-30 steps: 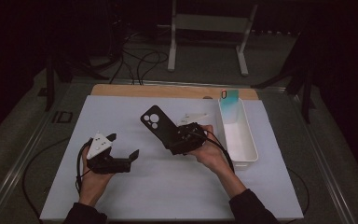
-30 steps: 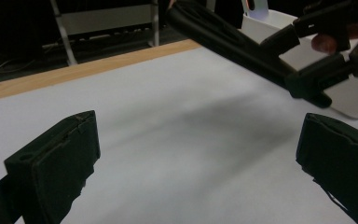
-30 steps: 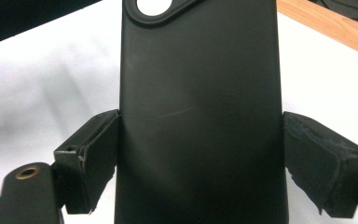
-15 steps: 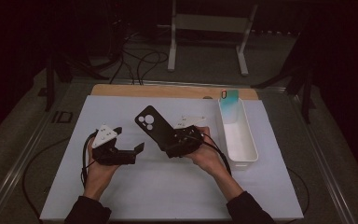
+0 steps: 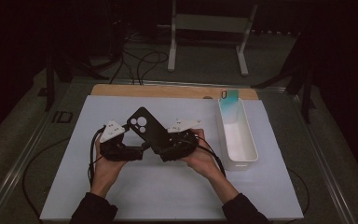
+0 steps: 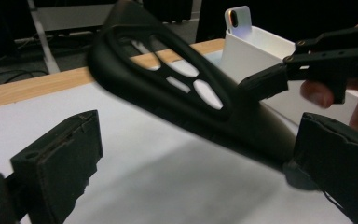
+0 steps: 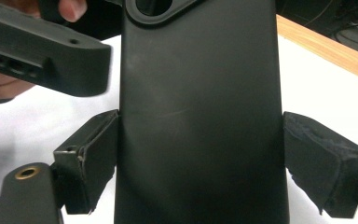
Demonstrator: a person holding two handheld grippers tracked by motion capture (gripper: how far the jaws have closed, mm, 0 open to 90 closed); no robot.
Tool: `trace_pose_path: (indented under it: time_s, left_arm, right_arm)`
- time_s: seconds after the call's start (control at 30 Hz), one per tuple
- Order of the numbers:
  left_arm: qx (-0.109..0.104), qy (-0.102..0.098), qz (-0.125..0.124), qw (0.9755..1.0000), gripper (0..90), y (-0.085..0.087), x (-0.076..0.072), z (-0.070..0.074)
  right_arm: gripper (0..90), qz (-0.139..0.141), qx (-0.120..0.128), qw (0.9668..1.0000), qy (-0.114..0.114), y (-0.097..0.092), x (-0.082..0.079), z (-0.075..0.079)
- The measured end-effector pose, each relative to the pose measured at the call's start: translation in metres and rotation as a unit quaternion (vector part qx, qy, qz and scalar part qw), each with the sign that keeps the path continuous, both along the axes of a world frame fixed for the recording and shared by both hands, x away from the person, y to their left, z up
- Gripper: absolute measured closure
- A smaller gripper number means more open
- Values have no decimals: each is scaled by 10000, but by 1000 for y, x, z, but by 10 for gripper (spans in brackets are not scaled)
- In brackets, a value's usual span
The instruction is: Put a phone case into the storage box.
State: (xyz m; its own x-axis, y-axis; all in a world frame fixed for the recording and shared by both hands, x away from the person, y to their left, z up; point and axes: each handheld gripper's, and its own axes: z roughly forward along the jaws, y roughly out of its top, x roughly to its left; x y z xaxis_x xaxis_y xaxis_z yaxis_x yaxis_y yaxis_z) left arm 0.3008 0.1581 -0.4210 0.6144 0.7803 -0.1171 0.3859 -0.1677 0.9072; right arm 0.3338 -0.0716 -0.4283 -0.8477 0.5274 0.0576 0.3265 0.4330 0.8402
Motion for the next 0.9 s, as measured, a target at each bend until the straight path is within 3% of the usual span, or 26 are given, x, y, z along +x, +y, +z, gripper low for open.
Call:
trace_pose_path:
  time_s: [0.27,0.43,0.47,0.57,0.6,0.73,0.9]
  left_arm:
    - [-182,164,-224,9994,169,-10,2,2]
    - [-161,266,-211,9993,371,-15,2,1]
    - [-181,272,-211,9992,371,-15,2,1]
    - [-302,261,-201,9990,500,-15,1,1]
    - [-359,268,-203,9988,500,-14,1,1]
    - [-578,278,-253,9976,694,-11,2,2]
    - [-567,308,-313,9974,739,-12,2,0]
  right_arm:
    - [146,65,99,9998,-127,12,-7,-1]
    - [146,-24,277,9995,-181,16,-10,-2]
    - [145,-62,291,9993,-210,17,-10,-1]
    - [145,-172,321,9990,-269,17,-11,-1]
    - [145,-210,365,9988,-268,17,-11,-1]
    - [144,-264,448,9984,-224,20,-12,-3]
    - [144,-253,473,9982,-284,25,-14,-4]
